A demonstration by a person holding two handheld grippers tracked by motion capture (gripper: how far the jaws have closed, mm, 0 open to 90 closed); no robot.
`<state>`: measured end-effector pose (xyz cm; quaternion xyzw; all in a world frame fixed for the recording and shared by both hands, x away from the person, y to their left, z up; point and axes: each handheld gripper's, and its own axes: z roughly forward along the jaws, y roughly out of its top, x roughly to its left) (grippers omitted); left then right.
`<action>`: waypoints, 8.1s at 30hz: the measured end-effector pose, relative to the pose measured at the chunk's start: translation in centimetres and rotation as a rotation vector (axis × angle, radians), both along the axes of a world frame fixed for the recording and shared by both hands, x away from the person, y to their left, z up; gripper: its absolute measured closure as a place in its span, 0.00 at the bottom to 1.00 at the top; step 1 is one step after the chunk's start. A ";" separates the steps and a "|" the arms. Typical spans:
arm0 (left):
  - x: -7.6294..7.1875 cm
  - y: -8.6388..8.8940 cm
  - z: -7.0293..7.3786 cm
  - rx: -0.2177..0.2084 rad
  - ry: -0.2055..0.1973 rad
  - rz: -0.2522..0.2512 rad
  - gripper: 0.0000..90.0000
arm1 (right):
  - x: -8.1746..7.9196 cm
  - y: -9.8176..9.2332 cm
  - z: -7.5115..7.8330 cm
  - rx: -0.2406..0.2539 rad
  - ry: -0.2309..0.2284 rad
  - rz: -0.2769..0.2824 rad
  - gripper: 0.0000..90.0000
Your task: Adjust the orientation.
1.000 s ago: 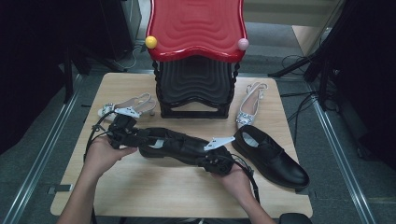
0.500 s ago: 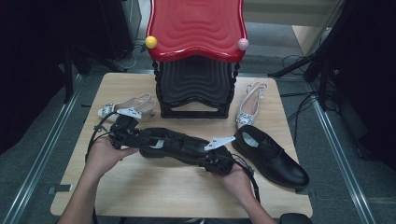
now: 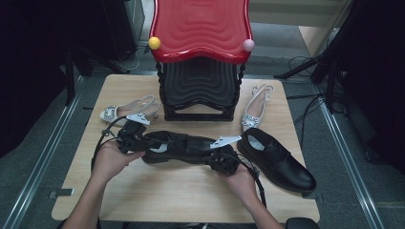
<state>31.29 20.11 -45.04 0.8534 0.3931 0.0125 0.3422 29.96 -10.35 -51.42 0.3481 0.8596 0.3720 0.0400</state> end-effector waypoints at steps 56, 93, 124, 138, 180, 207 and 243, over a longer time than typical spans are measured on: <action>-1.4 4.7 0.6 -0.121 -0.019 0.155 0.98 | 0.2 2.4 1.1 0.078 -0.008 0.084 1.00; -2.0 2.9 -2.4 -0.116 0.061 0.078 1.00 | 1.4 2.5 1.3 0.082 0.023 0.098 1.00; -0.8 -0.4 -4.2 -0.067 0.117 -0.023 1.00 | 0.4 -0.7 2.5 0.117 -0.006 0.039 0.98; -1.3 -3.0 -4.4 -0.099 0.127 -0.149 0.97 | 0.3 -2.1 2.7 0.102 -0.012 0.013 0.93; 2.5 -1.3 -2.1 -0.108 0.055 -0.018 0.43 | -0.1 -11.9 6.0 0.096 -0.062 -0.262 1.00; 2.6 -1.0 -2.6 -0.089 0.069 -0.008 0.42 | 2.4 -13.2 4.3 0.071 -0.037 -0.368 1.00; 2.6 -0.2 -2.2 -0.113 0.043 0.010 0.42 | -0.2 -9.7 3.3 0.071 0.058 -0.190 1.00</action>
